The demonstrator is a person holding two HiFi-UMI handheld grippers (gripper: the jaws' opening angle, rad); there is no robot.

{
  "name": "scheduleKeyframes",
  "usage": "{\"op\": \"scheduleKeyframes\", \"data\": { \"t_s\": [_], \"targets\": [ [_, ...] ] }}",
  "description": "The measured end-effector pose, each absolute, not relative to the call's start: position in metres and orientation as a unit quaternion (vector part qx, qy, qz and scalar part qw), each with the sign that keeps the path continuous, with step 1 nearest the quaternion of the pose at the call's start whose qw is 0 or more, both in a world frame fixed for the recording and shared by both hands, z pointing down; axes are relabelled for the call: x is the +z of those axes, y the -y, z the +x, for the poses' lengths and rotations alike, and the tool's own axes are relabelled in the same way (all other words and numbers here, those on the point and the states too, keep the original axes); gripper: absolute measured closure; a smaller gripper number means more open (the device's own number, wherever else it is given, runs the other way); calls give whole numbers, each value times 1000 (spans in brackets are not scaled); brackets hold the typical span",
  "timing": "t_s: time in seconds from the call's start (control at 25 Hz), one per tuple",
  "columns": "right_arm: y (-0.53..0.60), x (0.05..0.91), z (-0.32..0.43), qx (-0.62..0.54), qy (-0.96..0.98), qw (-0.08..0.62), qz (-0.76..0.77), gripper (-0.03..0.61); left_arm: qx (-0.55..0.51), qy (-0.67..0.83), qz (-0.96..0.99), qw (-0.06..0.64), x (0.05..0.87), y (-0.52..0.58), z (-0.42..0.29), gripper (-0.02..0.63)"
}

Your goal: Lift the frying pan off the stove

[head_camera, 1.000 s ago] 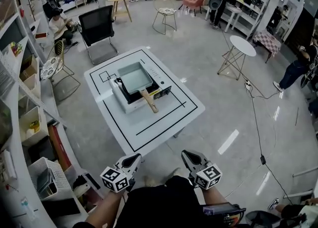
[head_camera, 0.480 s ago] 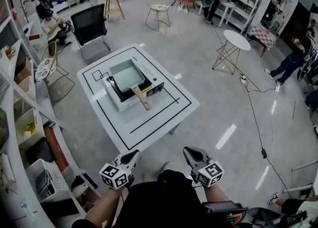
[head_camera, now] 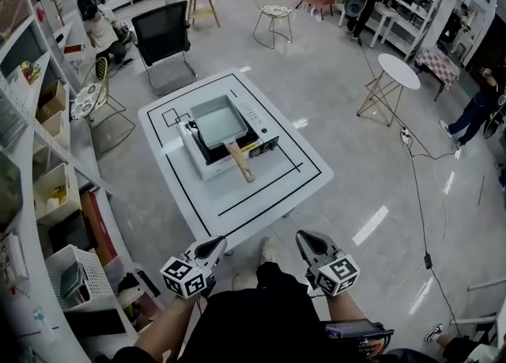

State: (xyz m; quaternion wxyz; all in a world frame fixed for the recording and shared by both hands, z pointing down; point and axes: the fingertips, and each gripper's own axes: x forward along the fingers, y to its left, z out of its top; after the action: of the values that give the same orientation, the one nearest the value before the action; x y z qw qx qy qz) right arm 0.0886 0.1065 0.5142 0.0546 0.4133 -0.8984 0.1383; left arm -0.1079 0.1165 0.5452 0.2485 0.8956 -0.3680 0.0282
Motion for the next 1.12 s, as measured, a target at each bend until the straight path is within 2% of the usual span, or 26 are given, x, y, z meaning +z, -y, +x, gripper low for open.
{"op": "scheduleKeyframes", "data": {
  "t_s": [1.12],
  "targets": [
    [57,540,60,180,932,51,310,554,27,448,848,281,552,13,-107,600]
  ]
}}
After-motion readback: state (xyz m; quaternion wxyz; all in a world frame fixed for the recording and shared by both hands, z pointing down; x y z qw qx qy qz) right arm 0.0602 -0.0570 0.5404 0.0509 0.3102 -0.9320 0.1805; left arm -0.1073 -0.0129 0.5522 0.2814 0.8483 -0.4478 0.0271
